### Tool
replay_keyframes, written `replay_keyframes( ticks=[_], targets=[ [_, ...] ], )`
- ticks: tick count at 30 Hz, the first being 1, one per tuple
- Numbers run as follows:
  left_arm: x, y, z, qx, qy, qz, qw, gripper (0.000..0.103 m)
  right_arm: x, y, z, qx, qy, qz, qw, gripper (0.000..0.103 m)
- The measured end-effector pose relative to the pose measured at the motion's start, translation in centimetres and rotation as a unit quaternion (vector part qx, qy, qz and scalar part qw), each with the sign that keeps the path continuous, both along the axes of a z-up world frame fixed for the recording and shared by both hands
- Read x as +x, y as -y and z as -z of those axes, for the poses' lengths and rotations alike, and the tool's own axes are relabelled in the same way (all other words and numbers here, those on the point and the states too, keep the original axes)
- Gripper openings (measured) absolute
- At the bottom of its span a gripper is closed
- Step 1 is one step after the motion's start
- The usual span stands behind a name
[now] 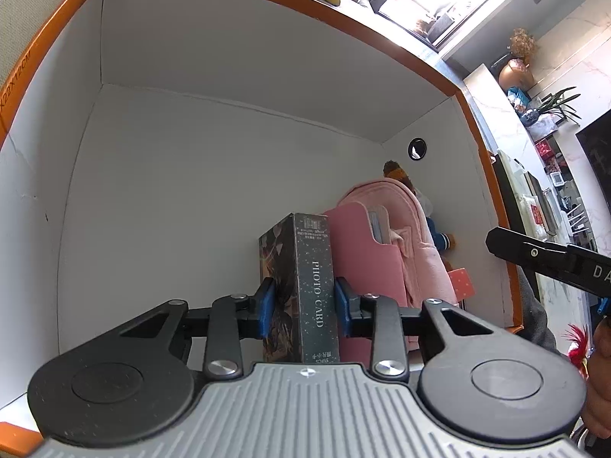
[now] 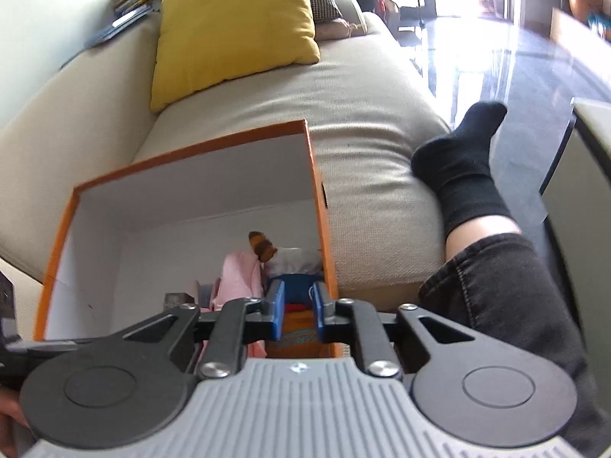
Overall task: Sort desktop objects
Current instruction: 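Withdraw both grippers from the orange box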
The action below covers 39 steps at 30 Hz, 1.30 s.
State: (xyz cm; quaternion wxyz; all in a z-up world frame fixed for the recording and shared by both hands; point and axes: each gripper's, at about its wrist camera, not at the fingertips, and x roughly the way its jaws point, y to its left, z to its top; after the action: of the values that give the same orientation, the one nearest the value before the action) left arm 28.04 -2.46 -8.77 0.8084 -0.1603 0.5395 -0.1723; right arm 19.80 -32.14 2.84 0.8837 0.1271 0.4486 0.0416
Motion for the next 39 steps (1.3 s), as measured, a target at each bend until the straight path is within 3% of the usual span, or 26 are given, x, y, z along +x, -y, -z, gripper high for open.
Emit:
replay_keyframes(
  ticks=[7,12,13,14,16,18,20,22,24,32,39],
  targets=[
    [0.2,0.0,0.1,0.001,-0.001,-0.001,1.0,0.037,-1.1,0.0,-1.2,0.001,0.033,-0.001,0.999,0.019],
    [0.2,0.0,0.0,0.002,-0.001,-0.001,1.0,0.036,-1.3,0.1,-1.0,0.009,0.034,0.01,0.999,0.019],
    [0.1,0.0,-0.1,0.0,-0.002,-0.002,1.0,0.037,-1.6,0.1,-1.3,0.007,0.043,0.015,0.999,0.026],
    [0.1,0.0,0.0,-0.002,-0.003,-0.003,1.0,0.036,-1.9,0.0,-1.7,-0.003,0.053,0.02,0.998,0.039],
    [0.0,0.0,0.0,-0.002,-0.003,-0.003,1.0,0.036,-2.4,-0.1,-2.2,-0.037,0.077,0.027,0.996,0.049],
    [0.1,0.0,0.1,-0.001,-0.003,-0.003,1.0,0.036,-2.0,0.0,-1.7,-0.062,0.064,0.027,0.996,0.047],
    [0.1,0.1,0.1,-0.002,-0.004,-0.004,1.0,0.036,-1.4,0.5,-0.5,-0.042,0.031,0.02,0.998,0.027],
    [0.0,0.1,0.1,-0.003,-0.005,-0.005,1.0,0.036,-0.9,0.8,0.6,-0.019,0.001,0.01,1.0,0.013],
    [0.0,0.1,0.2,-0.009,-0.012,-0.005,0.9999,0.036,-1.0,0.7,1.2,-0.017,-0.008,0.006,1.0,0.008],
    [-0.3,1.4,0.2,-0.011,-0.025,0.014,0.9995,0.036,-2.0,0.4,0.9,-0.049,-0.023,-0.03,0.998,0.007],
    [-0.3,1.5,-0.2,0.003,-0.024,0.011,0.9996,0.036,-2.4,0.5,0.9,-0.037,-0.017,-0.02,0.999,0.008]
  ],
)
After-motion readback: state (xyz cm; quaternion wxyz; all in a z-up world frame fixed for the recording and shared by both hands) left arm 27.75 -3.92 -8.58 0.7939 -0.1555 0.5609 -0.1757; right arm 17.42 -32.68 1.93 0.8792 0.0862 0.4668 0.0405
